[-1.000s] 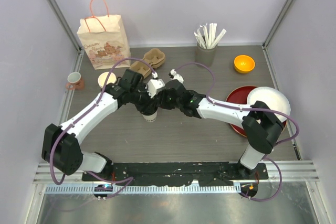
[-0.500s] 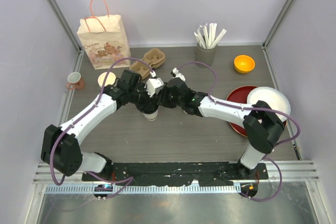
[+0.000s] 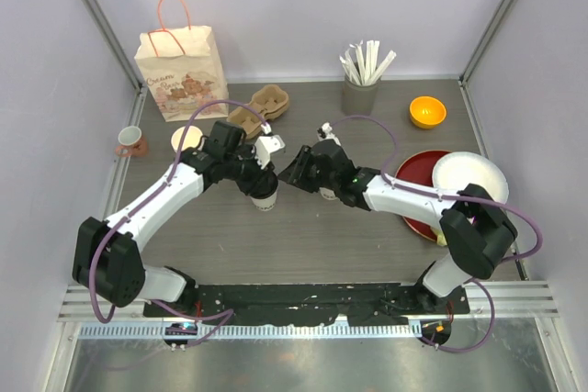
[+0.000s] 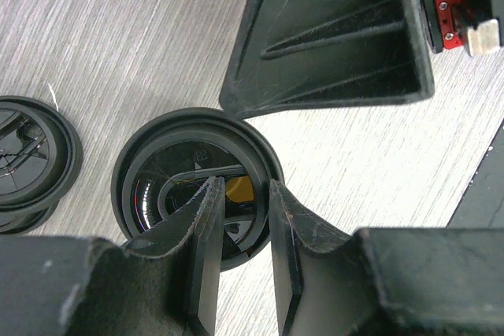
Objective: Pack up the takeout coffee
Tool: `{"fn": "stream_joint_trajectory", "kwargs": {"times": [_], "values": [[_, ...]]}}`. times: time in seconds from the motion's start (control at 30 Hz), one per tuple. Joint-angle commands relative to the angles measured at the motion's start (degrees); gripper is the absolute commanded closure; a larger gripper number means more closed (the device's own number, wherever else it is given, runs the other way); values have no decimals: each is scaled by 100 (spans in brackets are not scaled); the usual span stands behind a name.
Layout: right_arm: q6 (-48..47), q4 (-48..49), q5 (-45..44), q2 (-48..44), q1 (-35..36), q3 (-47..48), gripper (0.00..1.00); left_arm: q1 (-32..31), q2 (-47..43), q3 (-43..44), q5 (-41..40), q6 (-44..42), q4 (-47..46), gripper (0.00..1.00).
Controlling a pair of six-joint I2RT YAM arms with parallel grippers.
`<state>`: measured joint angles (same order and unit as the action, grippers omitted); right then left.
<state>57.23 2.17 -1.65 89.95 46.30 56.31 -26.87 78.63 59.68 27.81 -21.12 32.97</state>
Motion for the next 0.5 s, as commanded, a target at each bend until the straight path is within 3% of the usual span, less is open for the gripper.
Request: {"fn": "stream_joint_trajectory", "kwargs": {"times": [0.0, 0.47], "values": [[578, 942, 700, -154, -165, -393, 60, 42, 240, -97, -74, 91, 386, 69], [824, 1549, 1483, 540, -288, -367, 66, 42, 363, 44, 14, 144, 359, 69]]}}
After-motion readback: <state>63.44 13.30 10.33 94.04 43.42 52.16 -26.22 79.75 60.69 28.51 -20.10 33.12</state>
